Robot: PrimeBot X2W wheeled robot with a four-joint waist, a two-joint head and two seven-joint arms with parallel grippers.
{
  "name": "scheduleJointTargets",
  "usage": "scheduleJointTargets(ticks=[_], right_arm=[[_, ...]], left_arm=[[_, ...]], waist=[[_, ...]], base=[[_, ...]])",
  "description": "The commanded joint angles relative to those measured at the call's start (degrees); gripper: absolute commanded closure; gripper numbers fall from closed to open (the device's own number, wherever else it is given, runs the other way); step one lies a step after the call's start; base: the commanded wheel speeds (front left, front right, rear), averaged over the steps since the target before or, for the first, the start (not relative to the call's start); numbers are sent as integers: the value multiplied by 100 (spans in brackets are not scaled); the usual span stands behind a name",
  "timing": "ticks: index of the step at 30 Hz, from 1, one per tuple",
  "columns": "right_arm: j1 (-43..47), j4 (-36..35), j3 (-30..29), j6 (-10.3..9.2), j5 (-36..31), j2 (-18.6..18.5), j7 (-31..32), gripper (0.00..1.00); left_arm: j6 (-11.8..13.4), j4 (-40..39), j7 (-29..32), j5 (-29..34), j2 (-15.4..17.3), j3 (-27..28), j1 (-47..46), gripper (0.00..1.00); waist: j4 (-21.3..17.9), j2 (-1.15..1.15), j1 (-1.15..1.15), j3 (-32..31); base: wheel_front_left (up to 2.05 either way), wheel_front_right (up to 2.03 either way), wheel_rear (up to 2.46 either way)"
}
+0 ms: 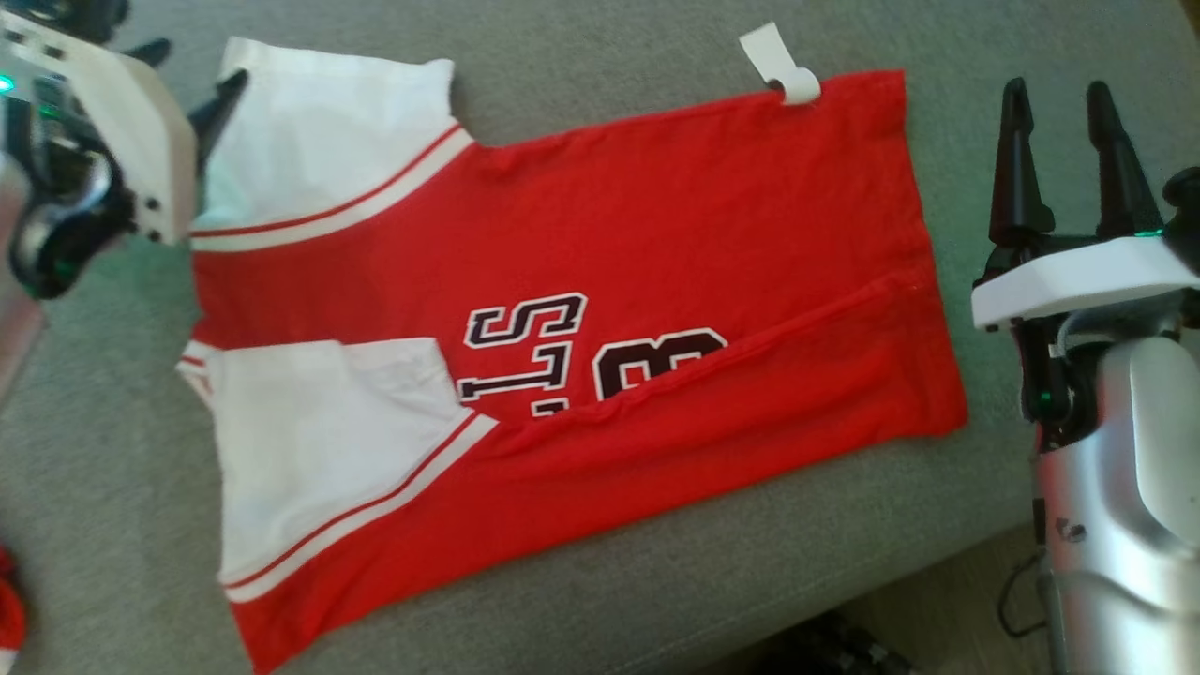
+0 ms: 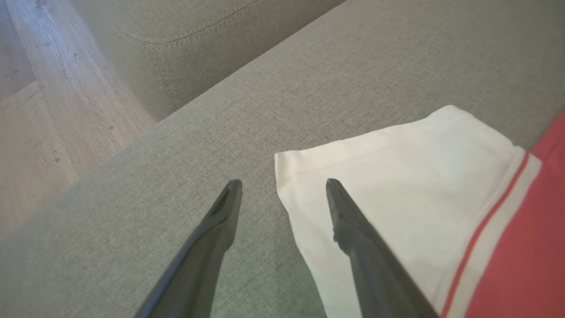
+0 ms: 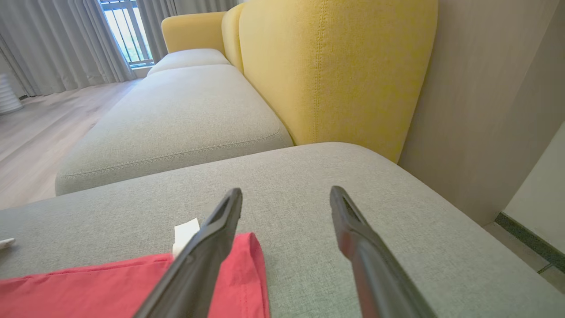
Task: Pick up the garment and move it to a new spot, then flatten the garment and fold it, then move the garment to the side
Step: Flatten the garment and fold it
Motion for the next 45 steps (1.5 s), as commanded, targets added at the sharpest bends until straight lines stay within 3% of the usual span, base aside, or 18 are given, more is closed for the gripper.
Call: scheduleJointTargets(ticks=[1, 13, 20, 22, 23, 28, 36, 42, 45], right_arm=[[-185, -197, 104, 39, 50, -40, -78, 0], [-237, -265, 200, 39, 246, -40, -224, 0], [-267, -301, 166, 39, 266, -40, -273, 0], [-273, -325, 137, 39, 264, -40, -280, 0], [-275, -334, 124, 39, 259, -40, -280, 0], [-296, -361, 51, 39, 156, -40, -257, 0], [-441, -379, 52, 39, -287, -40, 25, 0], [-624, -125, 133, 39, -756, -74, 672, 0], [-713, 276, 220, 39, -828, -288, 1064, 0]], left_arm=[[11, -59, 14, -63, 265, 185, -329, 0], [10, 435, 199, -672, 353, -466, -862, 0], [10, 721, 914, -1221, 320, -680, -930, 0], [10, 732, 1148, -1388, 307, -720, -940, 89], [10, 718, 1221, -1454, 304, -737, -945, 100], [10, 560, 1087, -1599, 275, -781, -969, 100], [10, 398, -265, -1273, 45, -757, -1070, 100], [64, 235, -1371, -752, -260, -825, -1033, 100], [61, -51, -1657, -600, -324, -917, -906, 100]], waist=[[-114, 0, -1, 119], [-325, 0, -1, 423], [-376, 0, -1, 515], [-369, 0, -1, 533], [-362, 0, -1, 538], [-257, 0, -1, 482], [116, 0, -1, 201], [630, 0, -1, -86], [865, 0, -1, -200]], base=[[0, 0, 0], [0, 0, 0], [0, 0, 0], [0, 0, 0], [0, 0, 0], [0, 0, 0], [0, 0, 0], [0, 0, 0], [0, 0, 0]])
